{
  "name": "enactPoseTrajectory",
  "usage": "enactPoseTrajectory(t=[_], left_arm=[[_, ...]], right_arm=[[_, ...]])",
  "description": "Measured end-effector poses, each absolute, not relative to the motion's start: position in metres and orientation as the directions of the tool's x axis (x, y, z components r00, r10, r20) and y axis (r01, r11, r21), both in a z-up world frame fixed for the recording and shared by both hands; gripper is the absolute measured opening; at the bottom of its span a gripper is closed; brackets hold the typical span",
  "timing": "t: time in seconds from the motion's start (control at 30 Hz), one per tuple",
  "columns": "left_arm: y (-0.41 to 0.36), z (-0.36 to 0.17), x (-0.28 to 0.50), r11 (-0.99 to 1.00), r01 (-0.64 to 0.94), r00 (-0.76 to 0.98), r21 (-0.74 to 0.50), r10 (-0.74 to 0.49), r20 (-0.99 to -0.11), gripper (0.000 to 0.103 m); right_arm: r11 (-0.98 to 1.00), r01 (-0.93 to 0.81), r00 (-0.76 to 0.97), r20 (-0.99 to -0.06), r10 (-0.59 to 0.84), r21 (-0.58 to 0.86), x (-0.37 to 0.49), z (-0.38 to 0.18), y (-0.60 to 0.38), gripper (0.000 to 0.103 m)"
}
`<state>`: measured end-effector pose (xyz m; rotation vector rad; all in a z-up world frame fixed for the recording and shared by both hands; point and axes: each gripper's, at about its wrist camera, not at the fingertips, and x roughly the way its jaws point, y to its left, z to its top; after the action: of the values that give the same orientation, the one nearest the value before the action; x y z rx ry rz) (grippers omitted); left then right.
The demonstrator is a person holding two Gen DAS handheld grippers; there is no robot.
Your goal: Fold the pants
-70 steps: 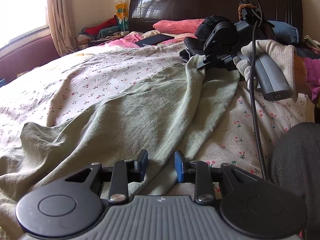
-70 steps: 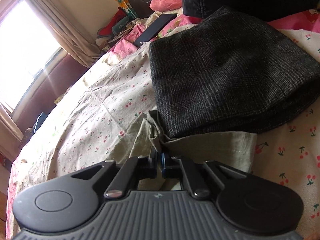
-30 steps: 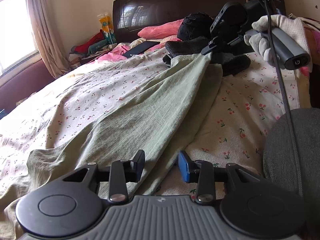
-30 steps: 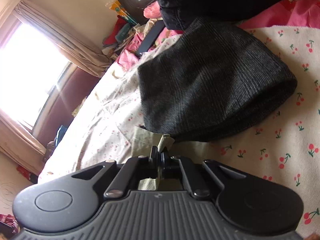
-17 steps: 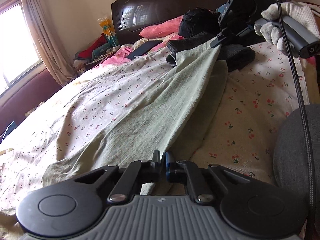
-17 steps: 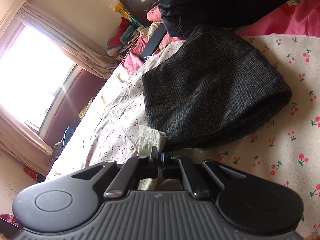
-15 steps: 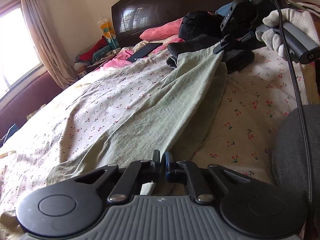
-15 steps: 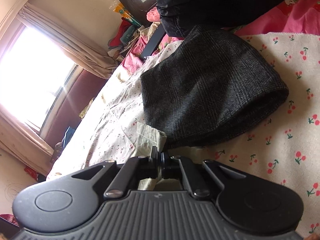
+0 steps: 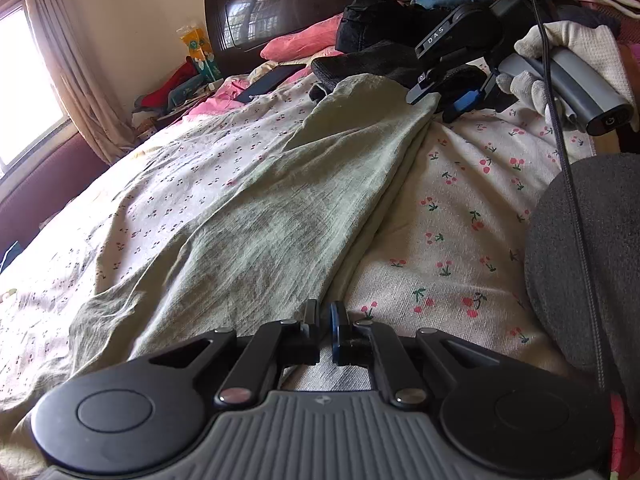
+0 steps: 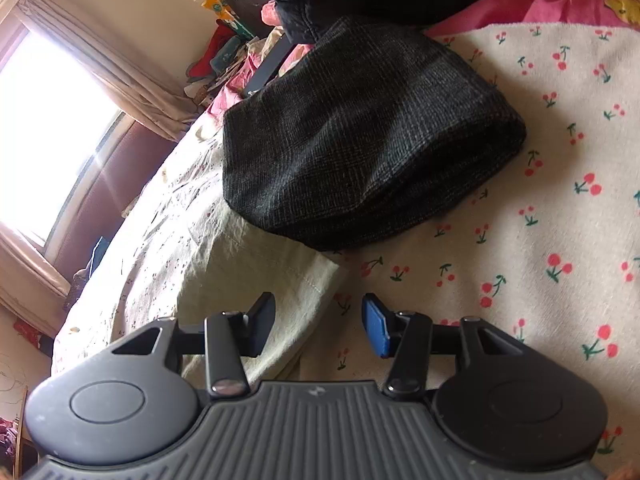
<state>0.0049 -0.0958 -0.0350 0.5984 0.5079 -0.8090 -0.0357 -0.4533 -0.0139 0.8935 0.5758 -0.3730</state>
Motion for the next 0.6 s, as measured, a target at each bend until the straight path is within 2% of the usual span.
enactPoseTrajectory(t=[0.2, 0.23, 0.27, 0.3, 0.33, 0.4, 0.47, 0.53, 0.6], left_arm=[[-0.095, -0.034, 0.006, 0.544, 0.786, 0.589, 0.296, -0.511, -0.625, 0.023], [-0.095, -0.033, 0.007, 0.545, 0.785, 0.589, 0.294, -0.511, -0.626, 0.023], [-0.095, -0.032, 0.009, 0.549, 0.783, 0.59, 0.292, -0.51, -0.626, 0.023], [-0.095, -0.03, 0.01, 0.554, 0.781, 0.592, 0.289, -0.508, -0.626, 0.024], [-0.094, -0.027, 0.011, 0.56, 0.779, 0.594, 0.283, -0.511, -0.622, 0.024], [-0.092, -0.019, 0.012, 0.573, 0.773, 0.601, 0.271, -0.526, -0.602, 0.024], [-0.09, -0.008, 0.011, 0.582, 0.773, 0.604, 0.252, -0.553, -0.574, 0.024], [-0.091, -0.003, 0.01, 0.582, 0.779, 0.594, 0.232, -0.568, -0.57, 0.037], [-0.096, -0.013, 0.012, 0.573, 0.787, 0.575, 0.228, -0.547, -0.608, 0.044]], right_arm=[[0.625, 0.467, 0.822, -0.567, -0.048, 0.625, 0.0, -0.028, -0.449, 0.049], [0.632, 0.467, 0.825, -0.562, -0.059, 0.619, 0.003, -0.029, -0.449, 0.038], [0.624, 0.48, 0.82, -0.569, -0.069, 0.616, 0.006, -0.028, -0.45, 0.015], [0.598, 0.491, 0.814, -0.579, -0.055, 0.634, 0.007, -0.026, -0.452, 0.005], [0.563, 0.481, 0.821, -0.57, -0.022, 0.672, 0.006, -0.023, -0.454, 0.005], [0.52, 0.405, 0.871, -0.49, 0.03, 0.752, -0.005, -0.002, -0.455, 0.005], [0.573, 0.338, 0.905, -0.425, 0.02, 0.746, -0.015, 0.029, -0.452, 0.005], [0.605, 0.315, 0.918, -0.397, 0.001, 0.731, -0.022, 0.047, -0.454, 0.005], [0.618, 0.364, 0.894, -0.448, -0.022, 0.696, -0.018, 0.043, -0.458, 0.005]])
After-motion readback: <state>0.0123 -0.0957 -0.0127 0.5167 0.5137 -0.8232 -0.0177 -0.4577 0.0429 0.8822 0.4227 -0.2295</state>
